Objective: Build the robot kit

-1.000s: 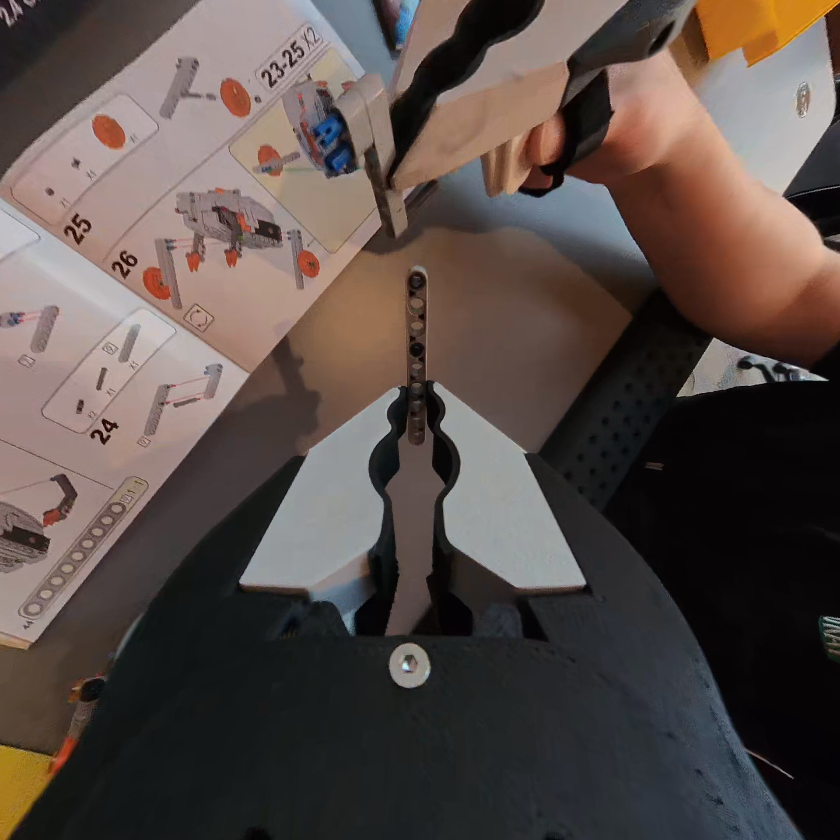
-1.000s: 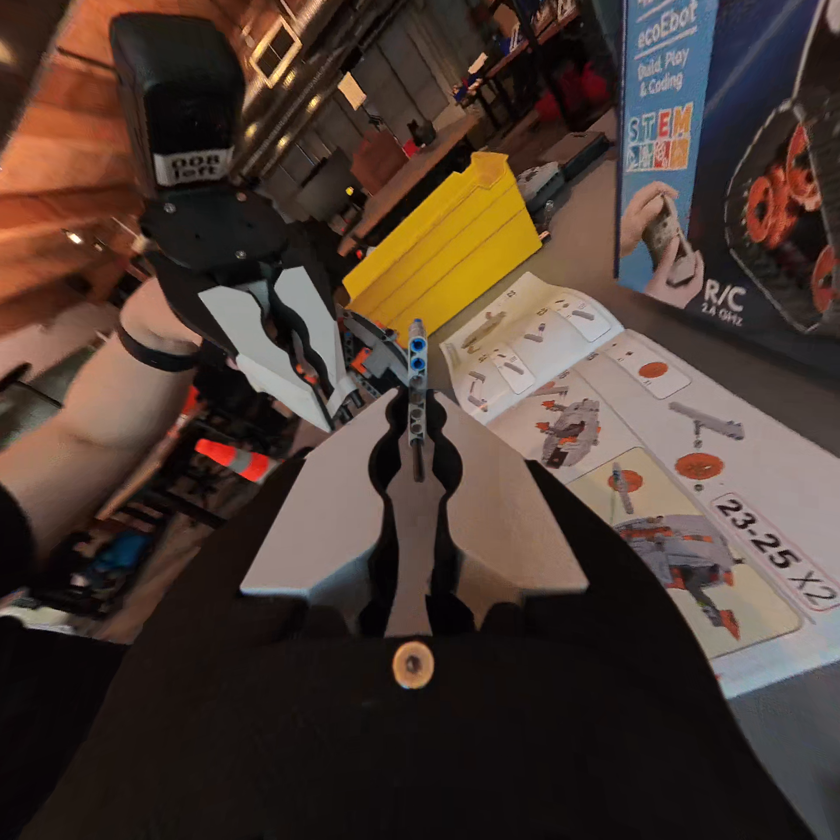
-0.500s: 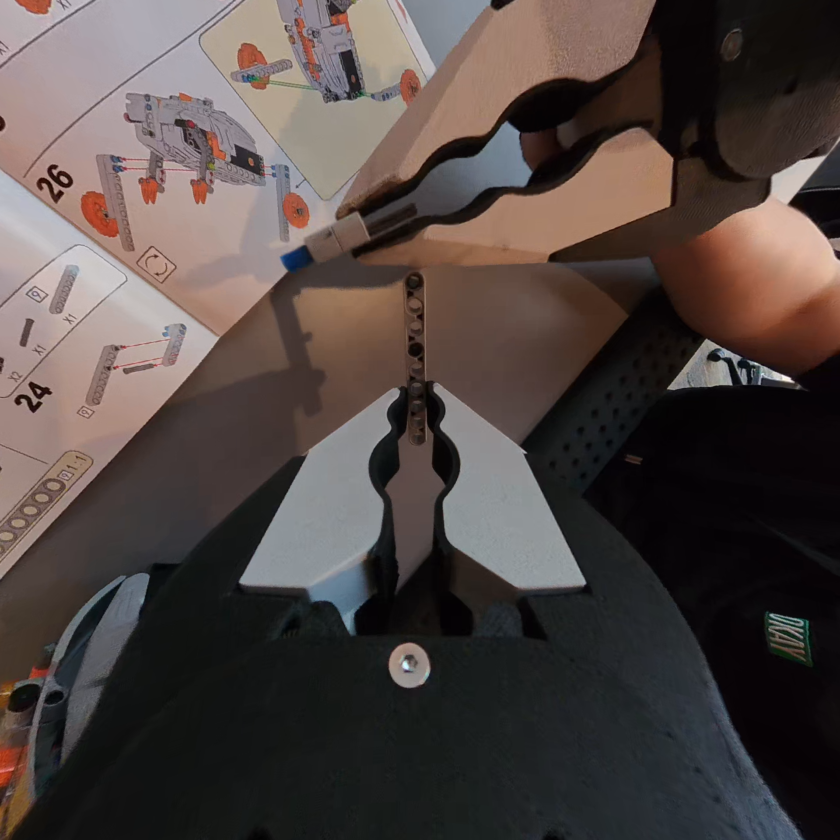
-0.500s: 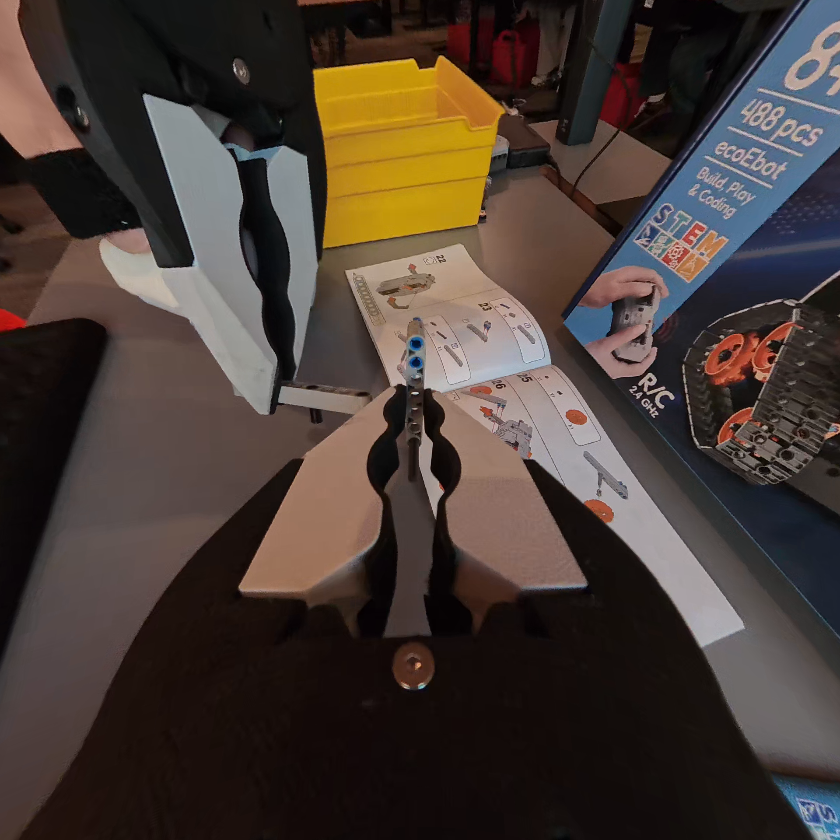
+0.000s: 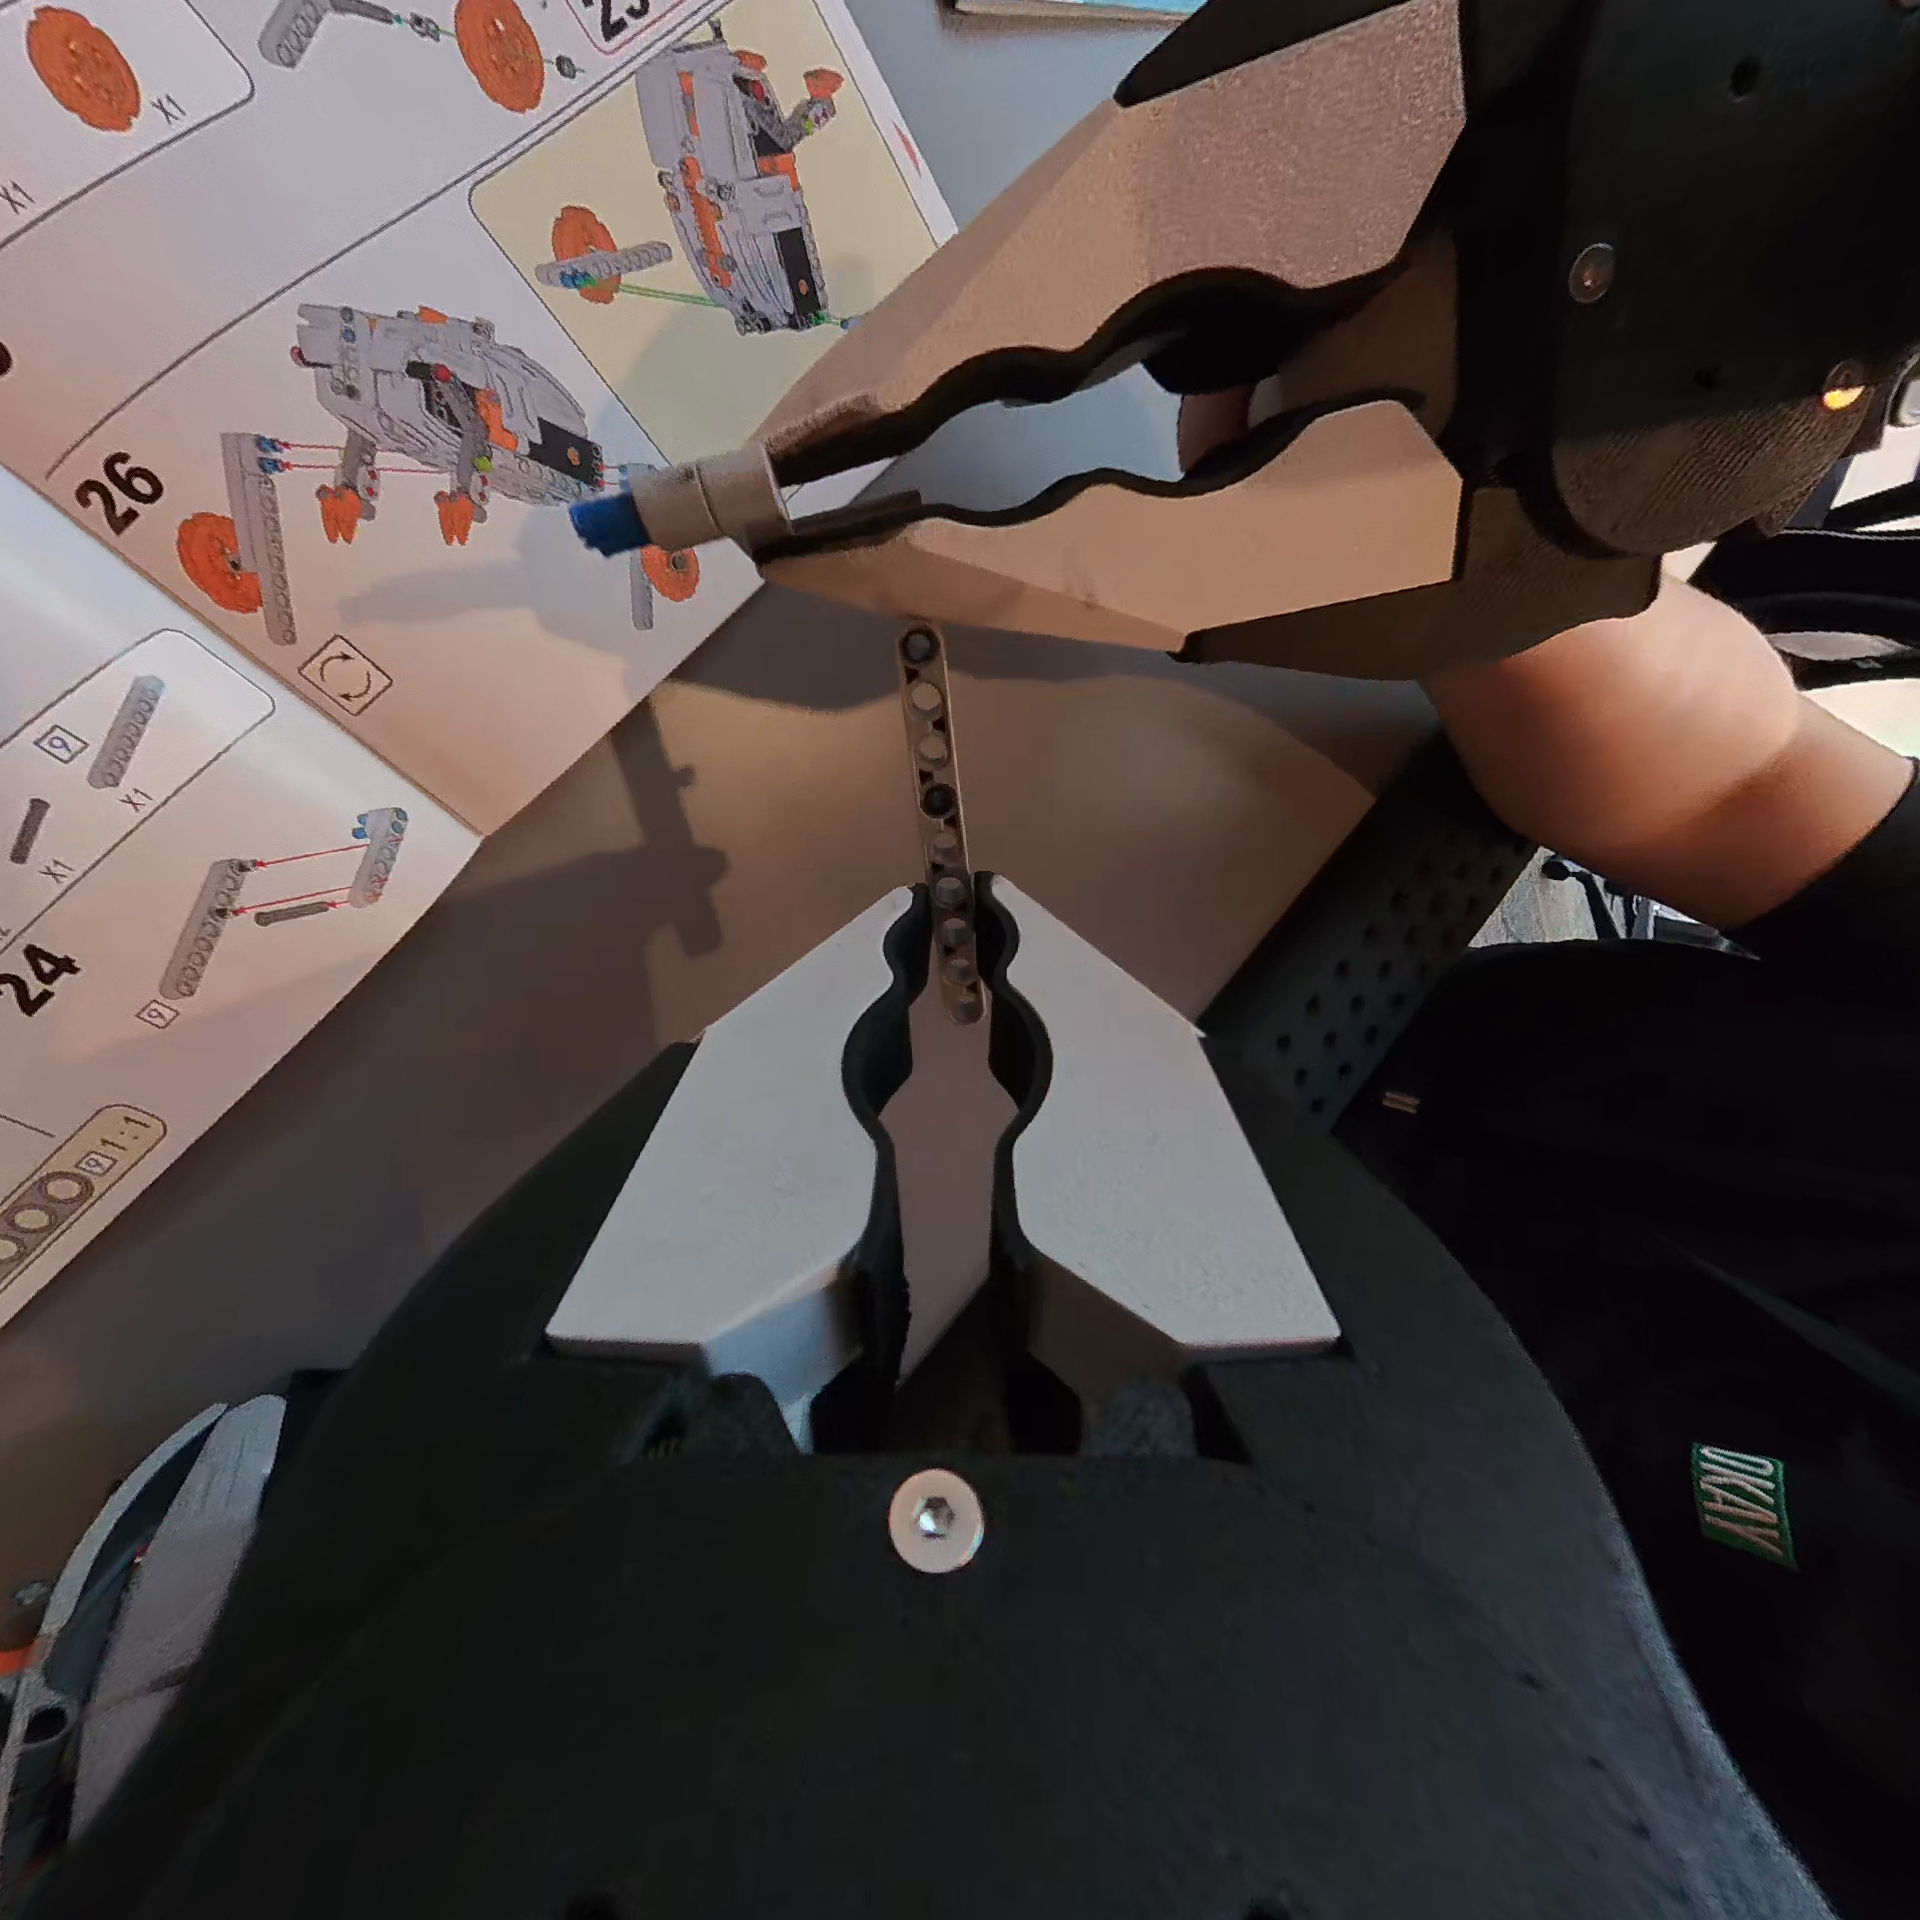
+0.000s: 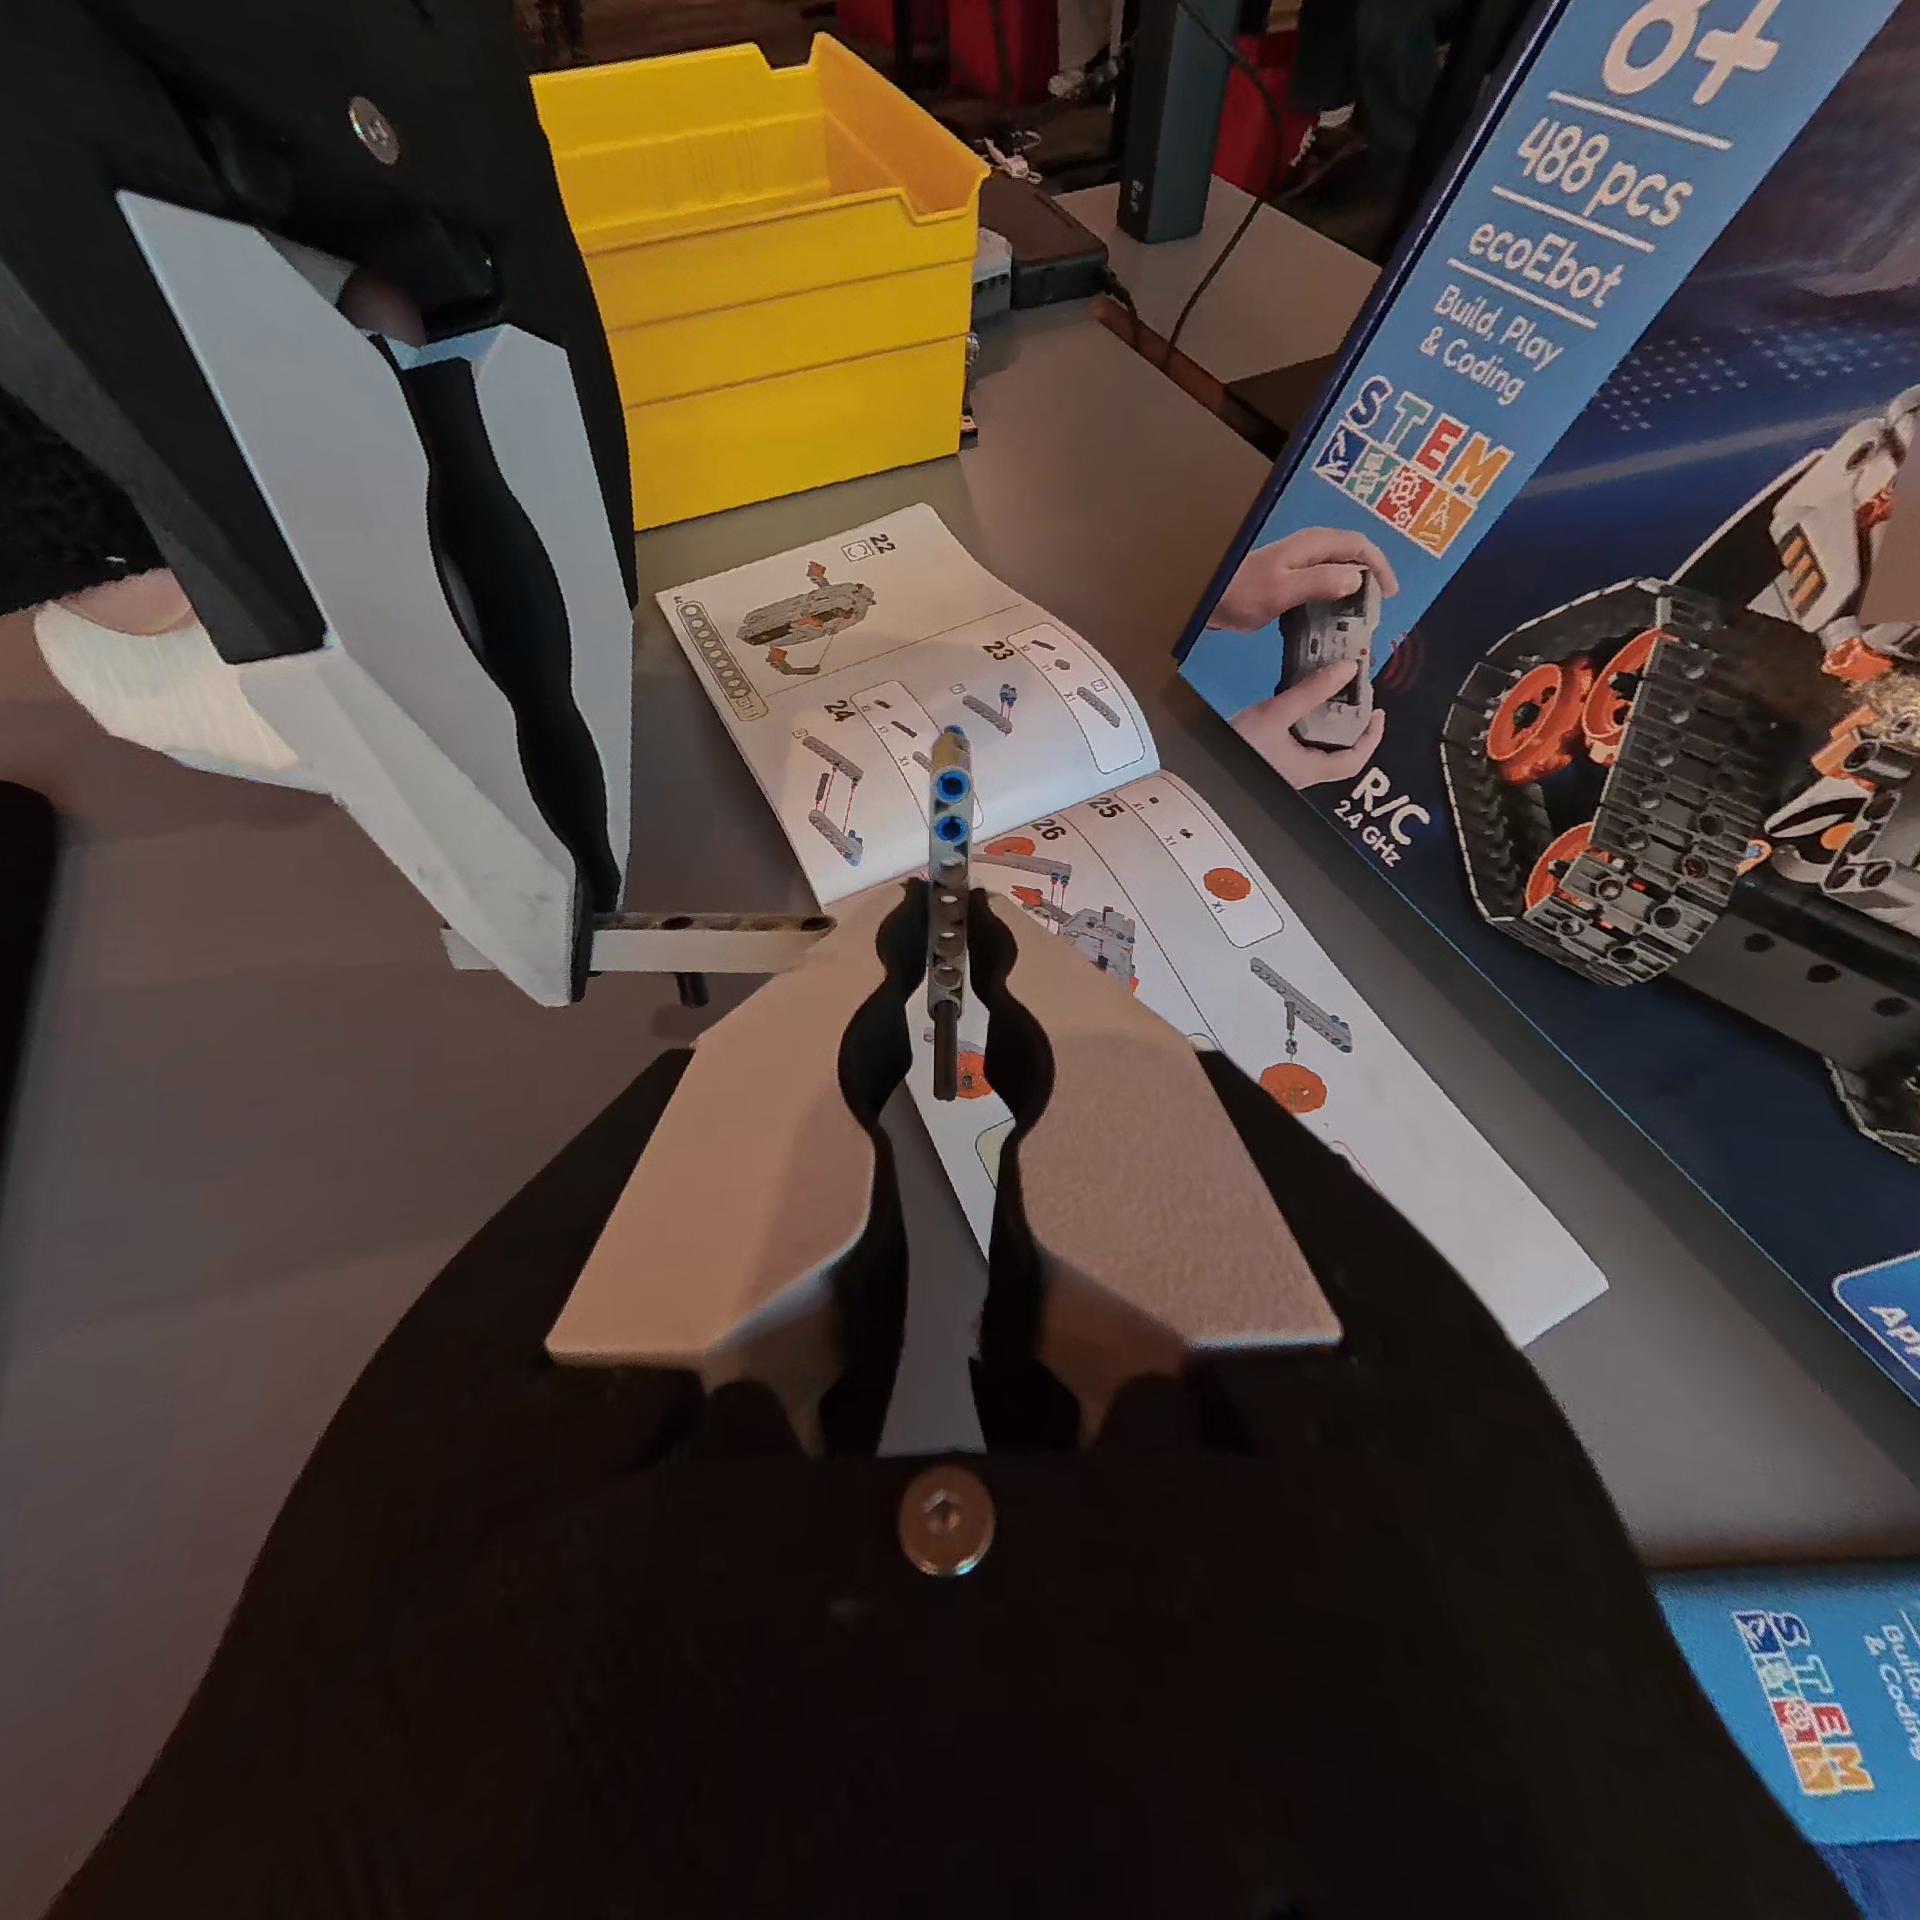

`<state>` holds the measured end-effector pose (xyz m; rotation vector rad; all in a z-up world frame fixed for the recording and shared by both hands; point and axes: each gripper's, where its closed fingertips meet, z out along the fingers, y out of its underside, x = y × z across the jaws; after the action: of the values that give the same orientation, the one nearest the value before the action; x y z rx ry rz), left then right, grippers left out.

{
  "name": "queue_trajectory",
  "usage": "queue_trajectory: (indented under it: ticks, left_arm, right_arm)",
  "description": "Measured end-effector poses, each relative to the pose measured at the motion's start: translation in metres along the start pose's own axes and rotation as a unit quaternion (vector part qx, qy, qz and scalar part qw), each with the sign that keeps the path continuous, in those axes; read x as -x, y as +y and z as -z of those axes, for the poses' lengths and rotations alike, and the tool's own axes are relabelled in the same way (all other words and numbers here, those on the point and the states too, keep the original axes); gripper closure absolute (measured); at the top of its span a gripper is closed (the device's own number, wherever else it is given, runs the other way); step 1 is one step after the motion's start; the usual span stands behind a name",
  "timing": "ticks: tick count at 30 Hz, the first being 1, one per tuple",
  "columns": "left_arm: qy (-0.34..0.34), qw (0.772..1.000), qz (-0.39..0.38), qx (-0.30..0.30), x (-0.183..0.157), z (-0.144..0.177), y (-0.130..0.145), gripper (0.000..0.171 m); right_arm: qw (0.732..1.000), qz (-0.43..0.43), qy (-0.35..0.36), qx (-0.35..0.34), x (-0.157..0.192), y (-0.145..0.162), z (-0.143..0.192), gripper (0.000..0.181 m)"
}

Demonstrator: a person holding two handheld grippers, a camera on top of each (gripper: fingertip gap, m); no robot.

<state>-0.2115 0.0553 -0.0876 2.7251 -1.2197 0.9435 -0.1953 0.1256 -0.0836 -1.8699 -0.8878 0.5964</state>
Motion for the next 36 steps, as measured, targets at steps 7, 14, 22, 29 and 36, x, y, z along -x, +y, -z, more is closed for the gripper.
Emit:
queue_trajectory:
  ticks: [7,14,22,29,36]
  left_arm:
    - [0.039,0.998,0.04,-0.03,0.0,-0.008,-0.007,0.162]
    - [0.053,0.996,0.057,-0.049,0.008,-0.014,-0.007,0.165]
    - [0.047,0.997,0.023,-0.053,-0.002,-0.01,-0.004,0.165]
    - [0.053,0.995,0.023,-0.085,-0.001,-0.003,-0.011,0.166]
    - [0.06,0.995,0.029,-0.073,-0.002,-0.006,-0.006,0.166]
  right_arm:
    - [0.998,-0.056,-0.029,0.025,0.003,0.012,-0.006,0.176]
    - [0.994,-0.089,-0.057,0.011,-0.001,0.013,-0.004,0.176]
    - [0.997,-0.033,-0.065,-0.006,0.001,0.011,-0.002,0.176]
    - [0.997,-0.05,-0.052,-0.004,-0.006,0.012,-0.001,0.176]
    - [0.999,-0.003,-0.042,0.005,-0.001,0.012,-0.002,0.176]
